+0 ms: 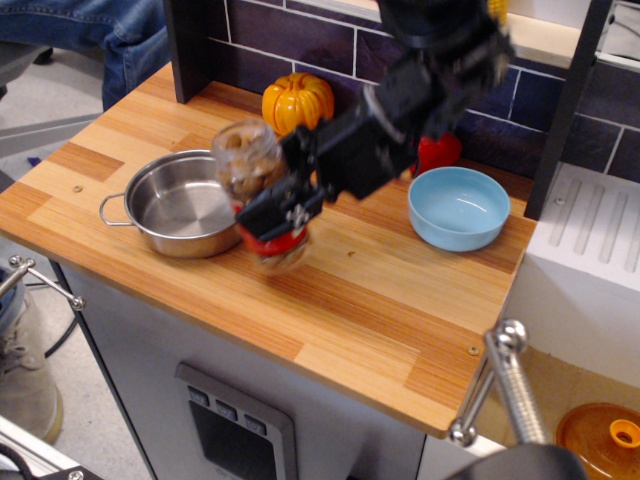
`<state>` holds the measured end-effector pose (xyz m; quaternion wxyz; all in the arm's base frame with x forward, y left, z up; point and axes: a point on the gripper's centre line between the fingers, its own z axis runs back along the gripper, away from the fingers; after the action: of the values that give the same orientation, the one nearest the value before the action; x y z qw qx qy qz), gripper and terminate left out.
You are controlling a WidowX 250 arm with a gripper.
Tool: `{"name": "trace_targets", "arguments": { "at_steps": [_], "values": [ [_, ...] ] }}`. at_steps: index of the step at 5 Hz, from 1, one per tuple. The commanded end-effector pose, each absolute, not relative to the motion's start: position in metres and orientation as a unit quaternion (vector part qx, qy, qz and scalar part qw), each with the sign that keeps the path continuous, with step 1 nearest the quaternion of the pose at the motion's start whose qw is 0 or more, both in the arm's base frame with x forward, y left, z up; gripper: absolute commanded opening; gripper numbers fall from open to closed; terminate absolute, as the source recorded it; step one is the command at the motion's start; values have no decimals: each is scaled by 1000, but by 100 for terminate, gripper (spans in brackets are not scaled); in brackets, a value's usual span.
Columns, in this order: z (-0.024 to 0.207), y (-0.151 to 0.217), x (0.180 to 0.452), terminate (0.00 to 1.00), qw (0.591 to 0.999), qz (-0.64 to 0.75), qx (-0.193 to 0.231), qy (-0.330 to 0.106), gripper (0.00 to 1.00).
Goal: Pour almonds in pot
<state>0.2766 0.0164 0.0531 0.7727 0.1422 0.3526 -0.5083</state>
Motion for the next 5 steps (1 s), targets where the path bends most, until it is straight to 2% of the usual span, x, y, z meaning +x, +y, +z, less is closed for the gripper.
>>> {"name": "trace_targets", "arguments": {
  "at_steps": [1, 2, 4, 5],
  "values": [
    [86, 15, 287, 0, 779, -595, 14, 194, 0],
    [89, 16, 288, 0, 773, -621, -34, 126, 0],
    [100, 29, 287, 0, 775, -621, -108, 45, 0],
    [95, 26, 284, 0, 775, -620, -123, -9, 0]
  ]
}}
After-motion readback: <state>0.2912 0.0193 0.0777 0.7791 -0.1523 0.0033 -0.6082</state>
